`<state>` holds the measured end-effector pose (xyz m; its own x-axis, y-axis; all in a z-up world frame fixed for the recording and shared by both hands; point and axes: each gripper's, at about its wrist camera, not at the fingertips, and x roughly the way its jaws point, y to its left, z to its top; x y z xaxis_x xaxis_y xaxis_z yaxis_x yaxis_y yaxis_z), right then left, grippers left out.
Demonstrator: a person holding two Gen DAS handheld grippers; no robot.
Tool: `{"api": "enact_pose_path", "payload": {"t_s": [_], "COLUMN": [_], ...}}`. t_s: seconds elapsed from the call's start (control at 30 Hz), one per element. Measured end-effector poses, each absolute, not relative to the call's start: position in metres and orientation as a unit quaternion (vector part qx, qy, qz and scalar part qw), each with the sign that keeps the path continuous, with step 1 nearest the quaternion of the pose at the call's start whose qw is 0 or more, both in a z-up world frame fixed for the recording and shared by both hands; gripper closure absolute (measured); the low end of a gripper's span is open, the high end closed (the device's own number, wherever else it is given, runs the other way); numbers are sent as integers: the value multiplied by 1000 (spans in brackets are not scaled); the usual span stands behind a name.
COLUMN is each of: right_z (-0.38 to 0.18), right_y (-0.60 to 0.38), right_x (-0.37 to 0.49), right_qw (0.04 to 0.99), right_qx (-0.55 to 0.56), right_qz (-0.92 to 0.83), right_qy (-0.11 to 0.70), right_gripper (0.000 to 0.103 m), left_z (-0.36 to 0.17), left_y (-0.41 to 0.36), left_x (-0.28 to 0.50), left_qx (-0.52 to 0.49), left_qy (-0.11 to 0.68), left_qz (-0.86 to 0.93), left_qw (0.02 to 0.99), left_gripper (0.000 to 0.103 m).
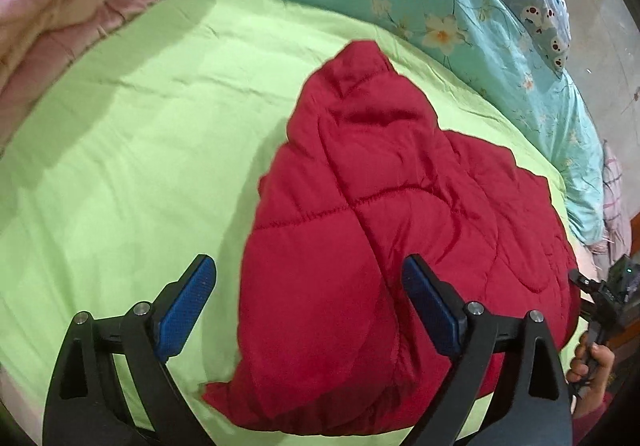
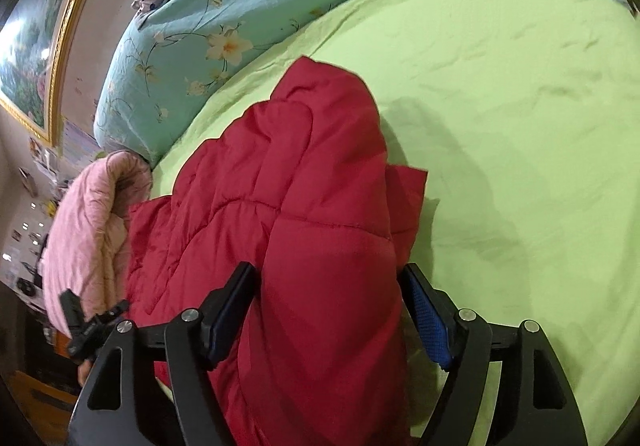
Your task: Fold large clothes
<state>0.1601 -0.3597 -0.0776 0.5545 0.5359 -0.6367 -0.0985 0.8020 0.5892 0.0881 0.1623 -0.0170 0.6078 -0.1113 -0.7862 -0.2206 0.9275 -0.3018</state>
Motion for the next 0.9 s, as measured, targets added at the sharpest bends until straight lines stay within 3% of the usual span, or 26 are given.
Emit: {"api": "enact_pose_path", "payload": {"t_s": [0.27,0.53,0.63,0.7,0.9], "right_z": [-58,-20,-7,-2,-9], "right_y": [-367,-344,-314,-288,-236], "right_x": [148,128,122,119,124], "right_qw": [864,916,927,928,916], "right_qx": [242,169,128,95,63], "right_qz": [169,128,150,171,212], "right_qy": [407,341,320,316,335], "right_gripper": [26,26,33,47,53], "left_z": [4,27,30,28,18], "left_y": [177,130,105,90,61], "left_x": [76,76,79,79,85], "left_qx": [-201,-159,-138,-128,-106], "left_qy": [395,367,366,370,390], "left_qz": [35,-25,-57,-75,-100], "left_qw": [896,916,918,917,909], "left_gripper": [8,8,8,9,9]}}
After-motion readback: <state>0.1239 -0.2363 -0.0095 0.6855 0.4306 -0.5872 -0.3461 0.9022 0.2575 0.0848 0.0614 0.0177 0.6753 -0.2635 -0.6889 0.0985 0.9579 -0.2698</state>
